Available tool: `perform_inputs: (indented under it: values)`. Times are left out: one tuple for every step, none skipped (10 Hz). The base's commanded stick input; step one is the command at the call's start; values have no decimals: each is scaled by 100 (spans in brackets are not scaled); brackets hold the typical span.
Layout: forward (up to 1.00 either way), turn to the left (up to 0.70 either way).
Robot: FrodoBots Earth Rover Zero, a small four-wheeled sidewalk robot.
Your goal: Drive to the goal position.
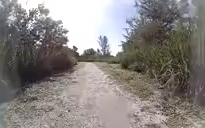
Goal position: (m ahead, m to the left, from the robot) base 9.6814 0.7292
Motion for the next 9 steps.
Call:
perform_inputs:
  values:
    - [85, 0]
    - [85, 0]
    - [85, 0]
    - [85, 0]
    - [85, 0]
    - [85, 0]
    - [85, 0]
    - [85, 0]
    - [85, 0]
